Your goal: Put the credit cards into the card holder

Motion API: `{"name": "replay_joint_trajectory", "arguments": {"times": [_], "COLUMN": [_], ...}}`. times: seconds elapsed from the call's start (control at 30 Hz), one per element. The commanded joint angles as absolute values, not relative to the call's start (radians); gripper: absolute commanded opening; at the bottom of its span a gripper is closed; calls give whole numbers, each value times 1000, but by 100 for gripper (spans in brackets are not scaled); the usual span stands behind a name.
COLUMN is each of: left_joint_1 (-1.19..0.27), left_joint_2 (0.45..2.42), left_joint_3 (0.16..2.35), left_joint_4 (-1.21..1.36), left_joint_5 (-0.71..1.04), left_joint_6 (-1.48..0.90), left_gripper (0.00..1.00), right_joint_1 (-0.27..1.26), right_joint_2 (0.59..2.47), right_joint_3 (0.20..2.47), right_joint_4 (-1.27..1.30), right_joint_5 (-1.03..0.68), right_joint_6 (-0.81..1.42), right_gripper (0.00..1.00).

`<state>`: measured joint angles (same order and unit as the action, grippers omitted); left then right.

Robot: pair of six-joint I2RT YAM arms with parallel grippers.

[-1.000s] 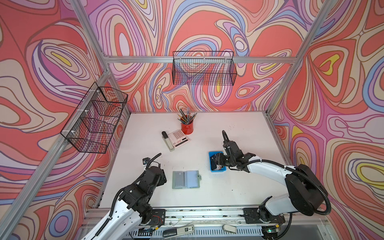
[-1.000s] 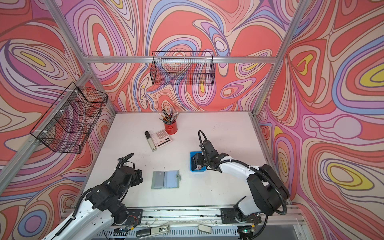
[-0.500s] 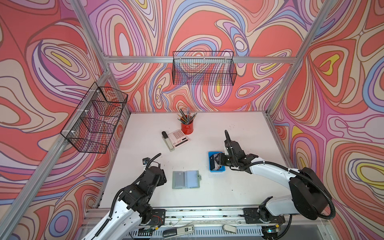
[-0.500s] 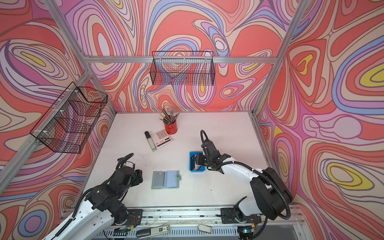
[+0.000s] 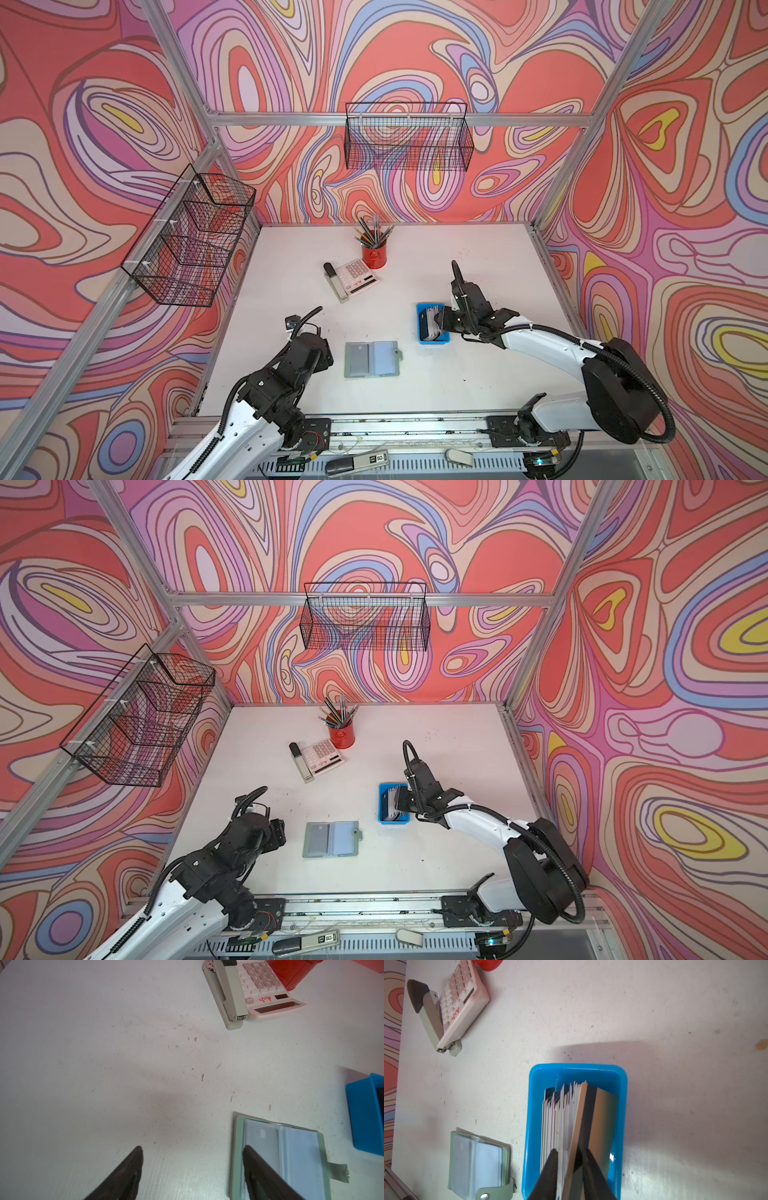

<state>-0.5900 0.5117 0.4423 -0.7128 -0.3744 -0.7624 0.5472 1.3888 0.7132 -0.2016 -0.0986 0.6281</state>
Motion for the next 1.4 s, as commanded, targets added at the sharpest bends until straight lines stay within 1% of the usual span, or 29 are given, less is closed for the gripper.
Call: {"name": "replay_joint_trajectory", "arguments": {"times": [0.0, 0.37, 0.53, 0.77, 0.9, 0.97, 1.0, 1.1, 1.17, 1.27, 1.37], "left_joint_1": [-589, -589, -589, -589, -589, -589, -589, -589, -588, -589, -589], "left_joint_2": [505, 505, 505, 507, 505, 503, 501, 487, 477, 478, 519], "left_joint_3": [429, 429, 430, 428, 428, 434, 444, 498, 570, 630, 675], "left_joint_4": [-707, -707, -706, -700, -701, -706, -723, -802, -823, -792, -800], "left_joint_5": [-381, -380, -380, -373, -373, -352, -340, -321, -239, -118, -58], "left_joint_6": [-761, -761, -762, -757, -757, -756, -762, -949, -1029, -1082, -1102], "left_gripper": [77, 77, 77, 77, 77, 78, 79, 82, 86, 100, 100], "right_joint_1": [541, 540, 539, 540, 540, 541, 542, 548, 569, 638, 740], "right_joint_2": [1366, 1350, 1293, 1140, 1062, 1012, 990, 934, 915, 904, 925], "right_joint_3": [703, 716, 738, 766, 785, 780, 774, 747, 715, 673, 657], "right_joint_4": [-215, -261, -335, -442, -486, -479, -467, -430, -380, -309, -273], "right_joint_5": [-86, -38, 45, 109, 96, 57, 39, -10, -43, -44, 12], "right_joint_6": [621, 617, 619, 618, 621, 635, 645, 677, 703, 729, 742], "right_gripper": [16, 0, 0, 0, 0, 0, 0, 0, 0, 0, 0]}}
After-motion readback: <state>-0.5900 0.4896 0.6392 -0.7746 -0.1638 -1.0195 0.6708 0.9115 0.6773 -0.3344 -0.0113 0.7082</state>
